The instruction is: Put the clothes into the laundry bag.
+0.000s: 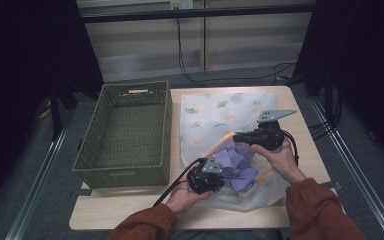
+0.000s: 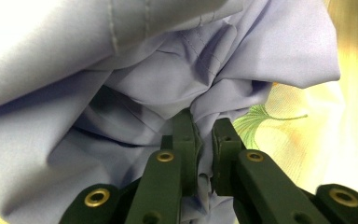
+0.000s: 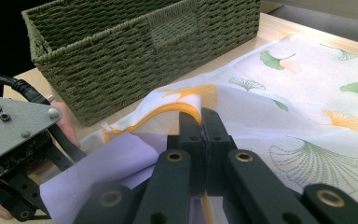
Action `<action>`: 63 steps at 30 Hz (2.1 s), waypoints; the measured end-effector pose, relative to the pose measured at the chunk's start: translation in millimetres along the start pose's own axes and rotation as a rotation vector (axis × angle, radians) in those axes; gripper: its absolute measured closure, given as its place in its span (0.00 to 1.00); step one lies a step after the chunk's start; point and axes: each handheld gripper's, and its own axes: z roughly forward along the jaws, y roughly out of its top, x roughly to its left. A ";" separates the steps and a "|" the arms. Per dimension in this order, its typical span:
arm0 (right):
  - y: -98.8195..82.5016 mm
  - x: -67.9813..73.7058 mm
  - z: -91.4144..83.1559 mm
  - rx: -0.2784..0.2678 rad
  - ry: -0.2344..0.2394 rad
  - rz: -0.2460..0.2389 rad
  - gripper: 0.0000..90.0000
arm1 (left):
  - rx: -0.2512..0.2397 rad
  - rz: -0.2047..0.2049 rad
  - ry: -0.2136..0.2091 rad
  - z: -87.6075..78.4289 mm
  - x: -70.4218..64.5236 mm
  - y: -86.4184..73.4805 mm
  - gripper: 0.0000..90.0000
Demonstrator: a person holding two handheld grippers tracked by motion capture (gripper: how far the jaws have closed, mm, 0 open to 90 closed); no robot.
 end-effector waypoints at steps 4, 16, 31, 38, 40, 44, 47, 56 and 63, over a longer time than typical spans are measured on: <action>0.2 0.4 0.3 0.002 0.004 -0.001 1.00 | -0.023 -0.016 0.008 -0.5 0.8 4.3 0.93; 0.1 1.4 1.4 0.012 0.009 -0.004 1.00 | -0.033 -0.037 0.020 -2.9 7.3 11.7 0.93; 2.2 4.8 -0.2 0.012 0.021 -0.006 1.00 | -0.081 -0.075 0.025 7.2 12.7 22.9 0.93; 2.5 4.8 -2.3 0.009 0.020 -0.004 1.00 | -0.105 -0.117 0.048 10.9 22.2 24.4 0.93; 2.4 4.6 -2.2 0.009 0.022 -0.004 1.00 | -0.111 -0.128 0.055 12.5 24.4 24.2 0.93; 2.2 4.4 -1.6 0.014 0.021 -0.006 1.00 | -0.114 -0.136 0.059 13.9 27.0 24.9 0.93; 2.4 4.6 -1.9 0.012 0.024 -0.007 1.00 | -0.120 -0.143 0.070 14.7 28.8 26.5 0.93; 3.0 6.7 -3.7 0.017 0.025 -0.011 1.00 | -0.149 -0.171 0.092 18.0 33.7 29.6 0.93; 2.9 8.3 -3.4 0.018 0.033 -0.016 1.00 | -0.157 -0.193 0.114 22.0 40.8 32.8 0.93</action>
